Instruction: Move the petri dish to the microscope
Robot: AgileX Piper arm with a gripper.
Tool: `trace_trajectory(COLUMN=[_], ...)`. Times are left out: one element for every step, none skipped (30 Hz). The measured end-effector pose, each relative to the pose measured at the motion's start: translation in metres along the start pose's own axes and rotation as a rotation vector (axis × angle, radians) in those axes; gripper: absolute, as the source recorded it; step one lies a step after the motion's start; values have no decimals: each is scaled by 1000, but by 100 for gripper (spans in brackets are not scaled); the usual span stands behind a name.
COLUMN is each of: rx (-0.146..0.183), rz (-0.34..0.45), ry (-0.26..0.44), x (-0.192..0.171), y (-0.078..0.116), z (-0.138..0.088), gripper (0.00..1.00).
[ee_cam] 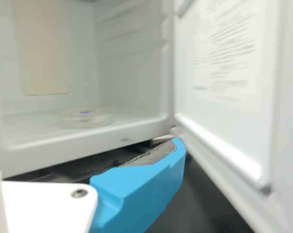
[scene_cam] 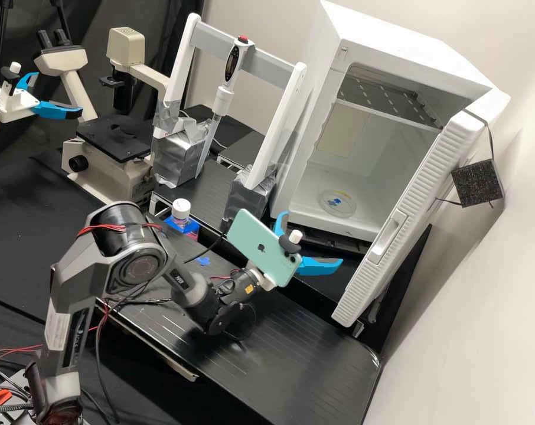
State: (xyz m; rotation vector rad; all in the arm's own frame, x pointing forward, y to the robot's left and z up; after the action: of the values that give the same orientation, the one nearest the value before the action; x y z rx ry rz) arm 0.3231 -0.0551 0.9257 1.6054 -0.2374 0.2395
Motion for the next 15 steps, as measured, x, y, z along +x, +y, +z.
trace_trajectory(rx=[-3, -8, -11, -15, -19, -11, -4, 14, 30, 45, 62, 69, 75, 75, 78], rz=[3, 5, 7, 10, 15, 19, 18, 18, 9, -2, -12, -26, -41, -58, -71], ry=[-3, -3, -3, 0, 3, 3, 7, 18, 31, 47, 64, 78, 91, 102, 113], x=[5, 12, 18, 23, 31, 40, 44, 51, 58, 65, 72, 78, 84, 89, 94], y=[2, 4, 5, 7, 9, 12, 13, 14, 15, 16, 16, 16, 15, 14, 13], z=[1, 2, 2, 3, 3, 3, 3, 3, 3, 2, 2, 2, 2, 1, 1], gripper=[100, 100, 100, 100, 100, 100, 100, 100, 100, 100, 100, 100, 100, 100, 100])
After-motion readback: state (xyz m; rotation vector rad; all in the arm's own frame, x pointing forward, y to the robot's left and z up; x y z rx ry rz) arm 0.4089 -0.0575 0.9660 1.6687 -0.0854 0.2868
